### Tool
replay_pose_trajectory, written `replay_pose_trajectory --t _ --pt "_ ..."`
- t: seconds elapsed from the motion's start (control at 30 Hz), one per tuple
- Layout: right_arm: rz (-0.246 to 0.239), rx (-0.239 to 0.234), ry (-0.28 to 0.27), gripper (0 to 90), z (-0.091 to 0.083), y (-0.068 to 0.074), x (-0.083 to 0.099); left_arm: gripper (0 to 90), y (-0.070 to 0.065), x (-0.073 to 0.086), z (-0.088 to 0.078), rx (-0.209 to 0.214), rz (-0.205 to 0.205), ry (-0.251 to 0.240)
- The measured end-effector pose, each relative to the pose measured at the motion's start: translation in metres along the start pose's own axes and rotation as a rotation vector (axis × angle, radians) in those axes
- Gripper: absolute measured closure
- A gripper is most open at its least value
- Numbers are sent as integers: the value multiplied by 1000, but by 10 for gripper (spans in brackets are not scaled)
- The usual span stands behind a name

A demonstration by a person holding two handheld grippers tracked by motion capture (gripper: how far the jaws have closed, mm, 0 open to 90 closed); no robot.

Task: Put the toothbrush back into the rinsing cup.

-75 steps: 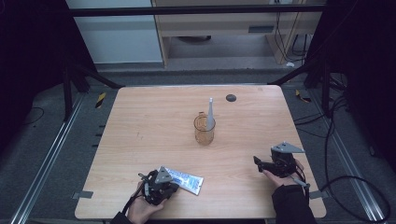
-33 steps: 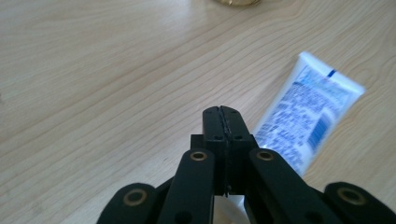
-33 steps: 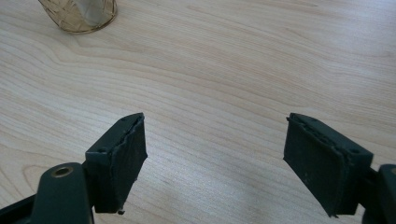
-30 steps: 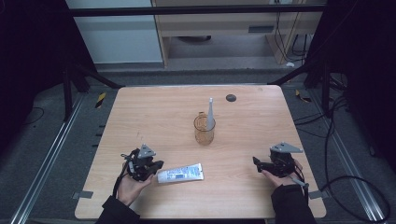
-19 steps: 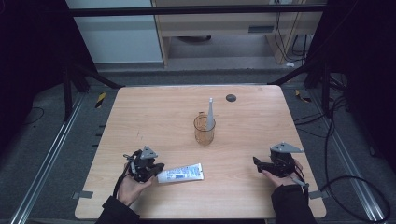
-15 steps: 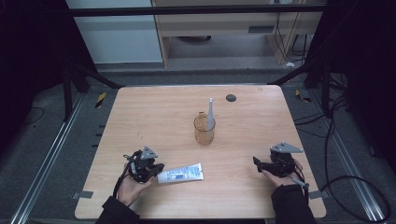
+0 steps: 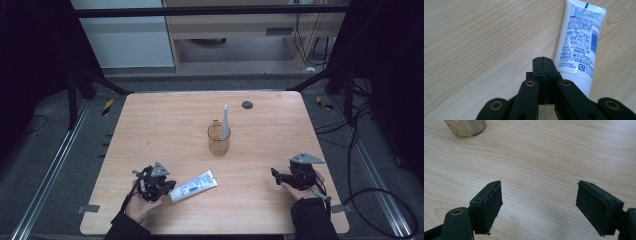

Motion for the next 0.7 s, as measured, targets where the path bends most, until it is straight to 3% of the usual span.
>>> replay_pose_trajectory --t 0.47,0.7 --pt "9 2 -1 210 -1 0 0 897 -12 5 -3 18 18 10" --pt "16 7 -12 209 -3 -3 -1 893 -3 1 -8 -5 -9 -15"
Point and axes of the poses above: each handheld gripper's, and its own axes: z roughly forward along the jaws, x roughly out of its underside, y roughly to its left, the point moved 3 cm from there along z, roughly forward along the jaws, and after that the axes turned 7 degrees about -x, right-handed, at the moved point
